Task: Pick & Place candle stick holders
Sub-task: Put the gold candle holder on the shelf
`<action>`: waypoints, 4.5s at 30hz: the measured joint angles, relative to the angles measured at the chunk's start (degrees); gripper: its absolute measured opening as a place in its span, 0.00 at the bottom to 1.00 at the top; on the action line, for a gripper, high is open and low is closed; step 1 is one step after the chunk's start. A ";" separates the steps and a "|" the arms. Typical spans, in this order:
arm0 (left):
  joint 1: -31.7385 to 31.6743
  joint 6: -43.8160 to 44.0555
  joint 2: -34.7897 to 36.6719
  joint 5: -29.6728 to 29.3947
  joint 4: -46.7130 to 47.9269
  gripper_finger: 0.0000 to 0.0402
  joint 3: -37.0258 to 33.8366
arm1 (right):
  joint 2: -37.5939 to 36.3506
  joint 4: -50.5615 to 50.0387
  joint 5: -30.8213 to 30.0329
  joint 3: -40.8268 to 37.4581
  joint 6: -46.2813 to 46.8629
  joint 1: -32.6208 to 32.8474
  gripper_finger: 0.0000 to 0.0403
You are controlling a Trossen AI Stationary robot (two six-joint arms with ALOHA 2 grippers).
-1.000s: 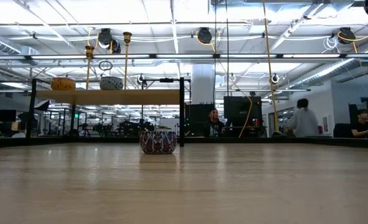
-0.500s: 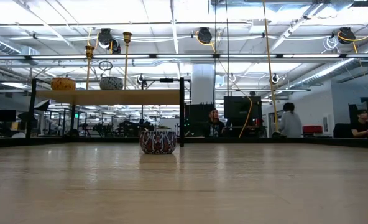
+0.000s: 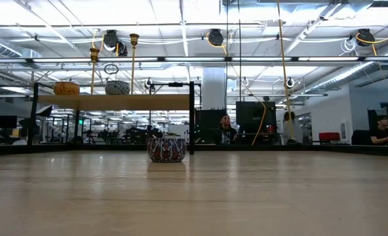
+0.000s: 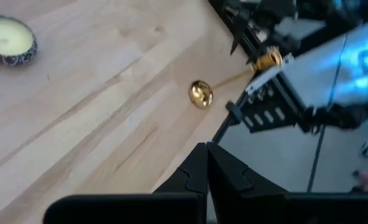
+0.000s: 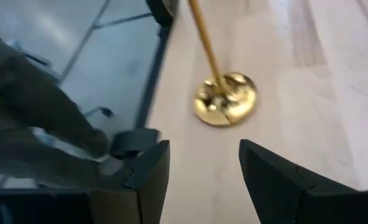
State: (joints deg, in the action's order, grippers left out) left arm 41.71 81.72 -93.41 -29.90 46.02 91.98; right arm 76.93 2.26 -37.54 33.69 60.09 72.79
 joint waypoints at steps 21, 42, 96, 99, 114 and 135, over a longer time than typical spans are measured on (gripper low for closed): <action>-4.93 0.48 0.00 -5.46 -10.08 0.01 0.02 | 1.45 15.07 13.65 -4.83 -20.78 -11.30 0.48; -4.82 0.50 0.00 -6.22 -11.69 0.01 0.04 | 3.91 29.22 15.54 -4.83 -27.93 -19.01 0.48; -4.82 -0.66 -0.02 -6.72 -12.44 0.03 0.03 | 11.19 40.06 24.27 -4.65 -28.94 -22.97 0.03; -4.82 -0.76 -0.02 -6.71 -12.44 0.04 0.02 | 11.19 40.15 24.33 -4.65 -28.85 -23.20 0.03; -4.40 -1.88 -0.02 -6.72 -12.42 0.05 0.02 | 11.30 43.82 24.97 -4.70 -28.88 -26.65 0.04; -3.08 -3.23 -0.04 -7.67 -12.00 0.05 0.02 | 11.28 44.15 38.56 3.22 -32.77 -38.33 0.04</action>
State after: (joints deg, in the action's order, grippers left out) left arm 38.63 78.49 -93.45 -37.57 34.03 92.01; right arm 88.20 46.41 1.02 36.92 27.32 34.46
